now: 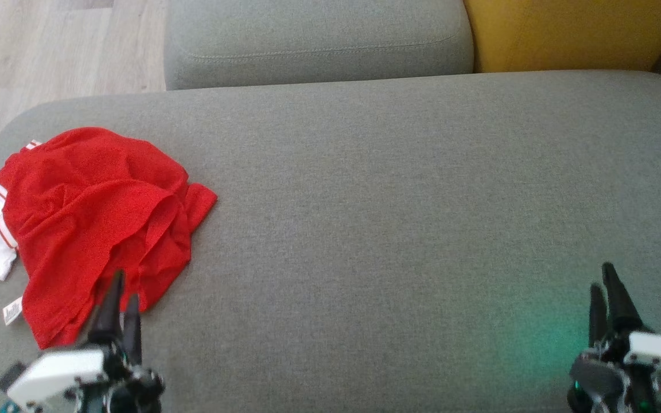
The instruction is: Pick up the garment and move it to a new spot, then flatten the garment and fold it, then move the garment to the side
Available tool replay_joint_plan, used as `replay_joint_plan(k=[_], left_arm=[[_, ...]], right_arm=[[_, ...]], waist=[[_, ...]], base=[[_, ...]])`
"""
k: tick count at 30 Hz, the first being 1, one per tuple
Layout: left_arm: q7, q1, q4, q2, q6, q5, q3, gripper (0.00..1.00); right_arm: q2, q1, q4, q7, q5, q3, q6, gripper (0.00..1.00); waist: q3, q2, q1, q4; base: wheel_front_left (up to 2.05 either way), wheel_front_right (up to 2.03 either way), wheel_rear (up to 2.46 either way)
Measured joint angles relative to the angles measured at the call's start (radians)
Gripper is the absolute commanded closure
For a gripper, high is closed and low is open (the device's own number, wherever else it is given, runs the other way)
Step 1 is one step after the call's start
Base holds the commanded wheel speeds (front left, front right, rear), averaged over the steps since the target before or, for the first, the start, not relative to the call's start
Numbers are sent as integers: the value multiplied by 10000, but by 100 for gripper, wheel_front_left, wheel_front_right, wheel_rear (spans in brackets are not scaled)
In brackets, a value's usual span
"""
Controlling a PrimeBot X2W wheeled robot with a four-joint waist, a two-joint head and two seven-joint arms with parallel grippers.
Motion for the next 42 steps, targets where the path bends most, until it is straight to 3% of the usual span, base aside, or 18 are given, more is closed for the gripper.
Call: replay_joint_plan(k=[18,26,42], left_arm=[[-454,245,-13,-17,0,186,-40,0],[-694,30,-61,-15,0,523,88,0],[-1160,-233,-1089,-13,176,2554,403,0]], right_arm=[[12,162,-98,-462,-984,142,-6,0],[12,49,-311,-686,-2190,153,-6,0],[8,-314,-1083,-1133,-5392,299,-6,0]], waist=[[-6,0,0,-30],[-22,0,0,-23],[-32,0,0,29]], base=[[0,0,0],[0,0,0],[0,0,0]])
